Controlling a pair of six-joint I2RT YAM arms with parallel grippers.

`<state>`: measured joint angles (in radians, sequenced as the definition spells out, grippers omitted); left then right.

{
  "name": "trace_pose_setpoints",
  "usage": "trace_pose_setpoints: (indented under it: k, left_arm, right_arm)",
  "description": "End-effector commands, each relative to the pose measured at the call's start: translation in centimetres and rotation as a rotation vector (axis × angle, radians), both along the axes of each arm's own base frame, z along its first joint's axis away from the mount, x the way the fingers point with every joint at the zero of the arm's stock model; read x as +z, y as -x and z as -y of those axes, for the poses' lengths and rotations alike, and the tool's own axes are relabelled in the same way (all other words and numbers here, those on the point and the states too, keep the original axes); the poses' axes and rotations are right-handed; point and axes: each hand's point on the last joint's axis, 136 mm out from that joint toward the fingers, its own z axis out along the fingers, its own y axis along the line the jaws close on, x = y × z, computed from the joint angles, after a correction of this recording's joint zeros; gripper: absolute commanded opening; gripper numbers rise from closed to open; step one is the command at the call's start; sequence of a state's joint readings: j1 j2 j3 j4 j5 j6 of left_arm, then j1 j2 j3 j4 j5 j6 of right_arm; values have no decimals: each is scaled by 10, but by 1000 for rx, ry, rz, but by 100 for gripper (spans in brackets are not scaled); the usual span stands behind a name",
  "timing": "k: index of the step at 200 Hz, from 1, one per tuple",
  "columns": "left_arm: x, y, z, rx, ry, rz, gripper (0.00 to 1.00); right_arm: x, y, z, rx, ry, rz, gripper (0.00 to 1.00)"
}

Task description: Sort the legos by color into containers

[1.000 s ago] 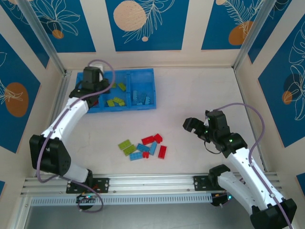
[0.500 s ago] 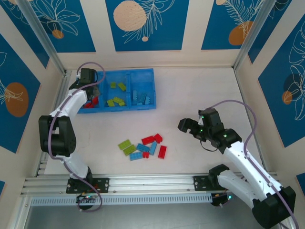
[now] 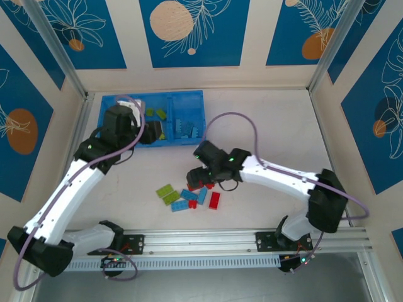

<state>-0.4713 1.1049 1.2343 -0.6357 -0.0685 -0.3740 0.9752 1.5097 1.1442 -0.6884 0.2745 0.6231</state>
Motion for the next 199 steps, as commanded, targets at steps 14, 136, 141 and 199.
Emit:
trace_pose_setpoints:
  k: [14,136,141,199]
  left_arm:
    - [-42,56,-10,-204,-225,-163,67]
    - [-85,75,5,-407,-253,-164,86]
    - [-85,76,5,-406,-254,-164,86]
    - [-88,76,1,-393,-268,-164,87]
  right_arm:
    - [-22,29,18,-277,109,-133,85]
    - [-81,35,-2,-322,195,-253,50]
    - [-83,34,-2,-328,190,-255,49]
    - [-96,29,5,-348,215,-265,44]
